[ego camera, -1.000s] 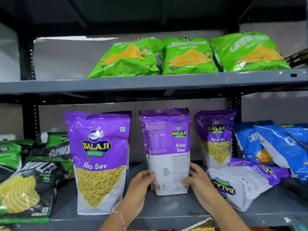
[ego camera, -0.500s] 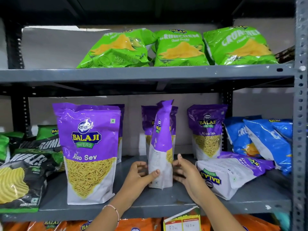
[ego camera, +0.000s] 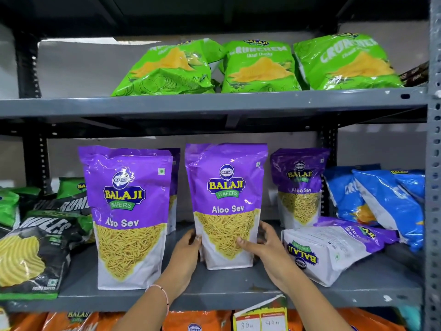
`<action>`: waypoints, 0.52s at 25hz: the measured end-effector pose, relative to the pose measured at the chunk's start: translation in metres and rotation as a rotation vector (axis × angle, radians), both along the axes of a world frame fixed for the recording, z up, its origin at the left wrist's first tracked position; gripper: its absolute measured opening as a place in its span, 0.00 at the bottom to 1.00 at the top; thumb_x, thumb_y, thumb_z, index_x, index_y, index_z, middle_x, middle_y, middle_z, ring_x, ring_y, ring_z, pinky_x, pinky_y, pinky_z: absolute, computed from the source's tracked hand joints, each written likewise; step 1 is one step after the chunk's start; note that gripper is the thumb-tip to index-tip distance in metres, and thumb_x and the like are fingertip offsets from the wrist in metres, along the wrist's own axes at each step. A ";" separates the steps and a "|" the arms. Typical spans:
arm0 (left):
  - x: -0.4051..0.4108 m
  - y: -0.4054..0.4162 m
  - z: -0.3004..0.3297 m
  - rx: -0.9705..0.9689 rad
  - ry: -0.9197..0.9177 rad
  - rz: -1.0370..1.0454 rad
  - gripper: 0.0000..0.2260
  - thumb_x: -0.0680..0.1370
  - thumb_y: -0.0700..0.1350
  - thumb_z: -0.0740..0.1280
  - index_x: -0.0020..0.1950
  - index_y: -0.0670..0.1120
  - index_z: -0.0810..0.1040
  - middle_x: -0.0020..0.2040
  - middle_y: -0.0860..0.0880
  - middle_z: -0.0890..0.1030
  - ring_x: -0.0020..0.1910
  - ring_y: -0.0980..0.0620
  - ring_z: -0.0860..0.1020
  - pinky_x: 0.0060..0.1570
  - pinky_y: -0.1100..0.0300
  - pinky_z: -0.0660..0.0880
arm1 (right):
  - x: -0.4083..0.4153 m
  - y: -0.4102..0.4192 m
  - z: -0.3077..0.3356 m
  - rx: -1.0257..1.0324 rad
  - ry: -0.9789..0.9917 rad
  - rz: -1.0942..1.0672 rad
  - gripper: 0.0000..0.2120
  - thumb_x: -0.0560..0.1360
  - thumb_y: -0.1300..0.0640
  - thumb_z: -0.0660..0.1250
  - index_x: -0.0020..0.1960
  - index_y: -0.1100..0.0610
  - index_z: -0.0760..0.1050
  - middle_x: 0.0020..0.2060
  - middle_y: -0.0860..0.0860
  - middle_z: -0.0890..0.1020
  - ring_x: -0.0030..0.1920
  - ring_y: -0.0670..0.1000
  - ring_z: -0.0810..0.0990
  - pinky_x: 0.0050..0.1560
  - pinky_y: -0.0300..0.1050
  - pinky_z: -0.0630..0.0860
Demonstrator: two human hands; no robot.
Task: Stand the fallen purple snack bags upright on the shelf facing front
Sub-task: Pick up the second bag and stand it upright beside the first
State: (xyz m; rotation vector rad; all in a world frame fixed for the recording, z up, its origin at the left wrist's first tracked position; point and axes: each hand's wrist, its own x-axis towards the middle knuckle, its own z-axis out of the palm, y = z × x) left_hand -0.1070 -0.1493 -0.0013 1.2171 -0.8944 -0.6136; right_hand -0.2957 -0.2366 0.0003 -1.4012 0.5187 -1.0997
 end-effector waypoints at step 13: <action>-0.008 0.019 -0.005 0.046 -0.344 -0.129 0.38 0.63 0.67 0.77 0.70 0.58 0.72 0.65 0.58 0.82 0.64 0.54 0.80 0.69 0.47 0.73 | -0.015 0.029 0.003 -0.121 0.150 -0.060 0.27 0.71 0.58 0.76 0.66 0.55 0.68 0.60 0.51 0.82 0.59 0.47 0.81 0.46 0.34 0.81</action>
